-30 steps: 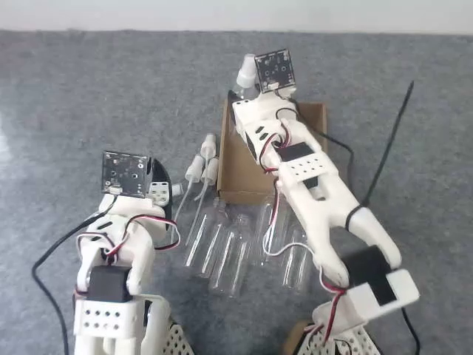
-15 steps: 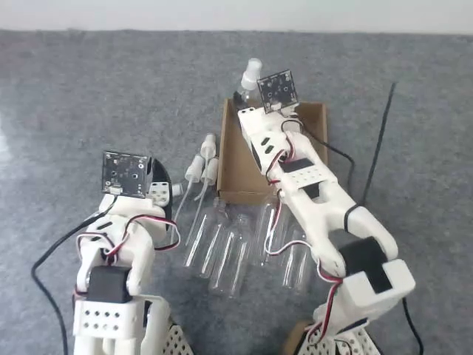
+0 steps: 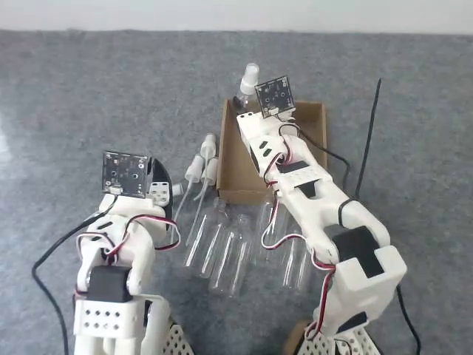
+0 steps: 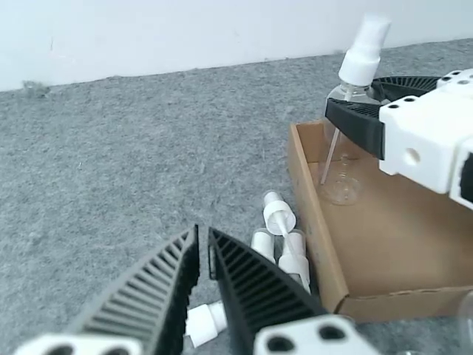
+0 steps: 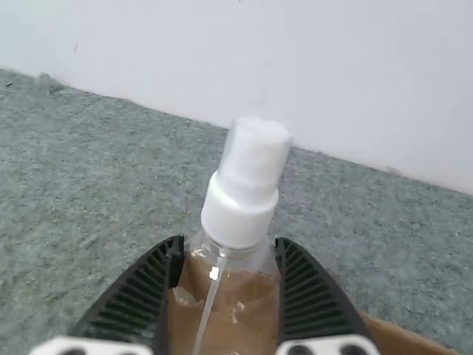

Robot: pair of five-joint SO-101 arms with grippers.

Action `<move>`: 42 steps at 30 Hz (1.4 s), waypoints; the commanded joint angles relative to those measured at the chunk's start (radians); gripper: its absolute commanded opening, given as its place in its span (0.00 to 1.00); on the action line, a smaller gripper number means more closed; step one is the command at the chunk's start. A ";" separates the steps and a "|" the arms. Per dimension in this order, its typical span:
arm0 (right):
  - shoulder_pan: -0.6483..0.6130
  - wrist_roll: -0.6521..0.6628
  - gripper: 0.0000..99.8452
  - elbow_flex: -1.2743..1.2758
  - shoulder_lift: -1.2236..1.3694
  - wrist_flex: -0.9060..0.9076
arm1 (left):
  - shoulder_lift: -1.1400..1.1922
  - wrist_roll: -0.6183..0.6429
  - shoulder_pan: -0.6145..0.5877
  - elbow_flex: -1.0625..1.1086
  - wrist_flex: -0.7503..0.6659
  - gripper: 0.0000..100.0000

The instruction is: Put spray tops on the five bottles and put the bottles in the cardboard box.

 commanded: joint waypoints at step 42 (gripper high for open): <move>-0.038 0.014 0.29 -0.025 -0.074 0.033 | 0.006 0.012 -0.005 -0.051 -0.009 0.01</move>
